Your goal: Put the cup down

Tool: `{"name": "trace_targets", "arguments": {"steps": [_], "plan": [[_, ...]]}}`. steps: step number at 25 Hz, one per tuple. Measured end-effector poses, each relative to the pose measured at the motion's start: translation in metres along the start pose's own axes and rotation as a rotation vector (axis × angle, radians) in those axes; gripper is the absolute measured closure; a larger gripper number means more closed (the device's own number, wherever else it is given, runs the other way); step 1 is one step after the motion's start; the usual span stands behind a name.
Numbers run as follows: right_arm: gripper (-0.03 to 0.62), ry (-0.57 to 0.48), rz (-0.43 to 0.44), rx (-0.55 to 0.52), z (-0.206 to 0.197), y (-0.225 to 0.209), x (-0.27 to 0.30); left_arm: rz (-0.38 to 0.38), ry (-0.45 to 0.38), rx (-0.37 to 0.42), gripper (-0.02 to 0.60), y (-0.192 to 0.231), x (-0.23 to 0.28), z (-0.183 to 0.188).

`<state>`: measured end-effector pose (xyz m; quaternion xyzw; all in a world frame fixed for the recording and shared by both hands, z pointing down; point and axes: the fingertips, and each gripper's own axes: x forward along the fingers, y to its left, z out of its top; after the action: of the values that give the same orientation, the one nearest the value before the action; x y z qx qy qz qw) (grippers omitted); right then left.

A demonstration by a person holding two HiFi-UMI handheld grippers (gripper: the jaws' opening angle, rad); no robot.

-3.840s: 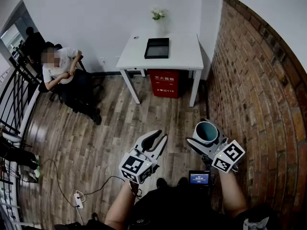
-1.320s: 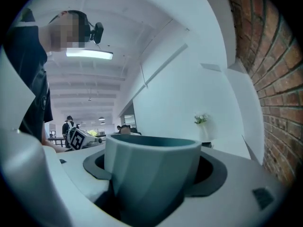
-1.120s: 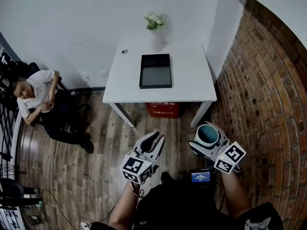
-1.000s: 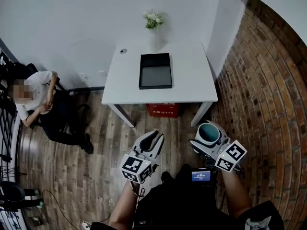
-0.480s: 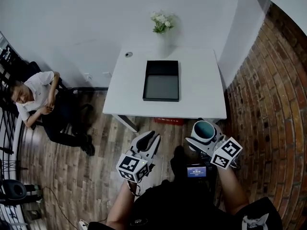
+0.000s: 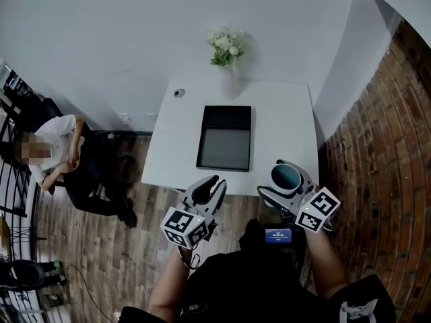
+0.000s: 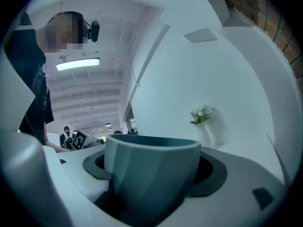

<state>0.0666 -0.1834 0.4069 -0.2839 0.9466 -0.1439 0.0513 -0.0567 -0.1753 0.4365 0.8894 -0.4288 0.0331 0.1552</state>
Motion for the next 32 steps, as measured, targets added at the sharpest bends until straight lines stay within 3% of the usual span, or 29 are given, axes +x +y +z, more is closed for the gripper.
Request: {"name": "trace_targets", "arguments": {"steps": [5, 14, 21, 32], "plan": [[0.184, -0.002, 0.002, 0.025, 0.006, -0.031, 0.015, 0.017, 0.001, -0.002, 0.486, 0.017, 0.027, 0.011], [0.184, 0.015, -0.025, 0.043, 0.004, -0.051, 0.041, -0.004, 0.025, -0.003, 0.486, 0.042, 0.045, 0.010], [0.184, 0.010, -0.065, 0.051, 0.005, -0.047, 0.065, -0.052, 0.038, 0.005, 0.486, 0.064, 0.046, 0.014], [0.184, 0.038, -0.045, 0.036, 0.000, -0.030, 0.096, -0.035, 0.032, -0.028, 0.486, 0.091, 0.030, 0.011]]}}
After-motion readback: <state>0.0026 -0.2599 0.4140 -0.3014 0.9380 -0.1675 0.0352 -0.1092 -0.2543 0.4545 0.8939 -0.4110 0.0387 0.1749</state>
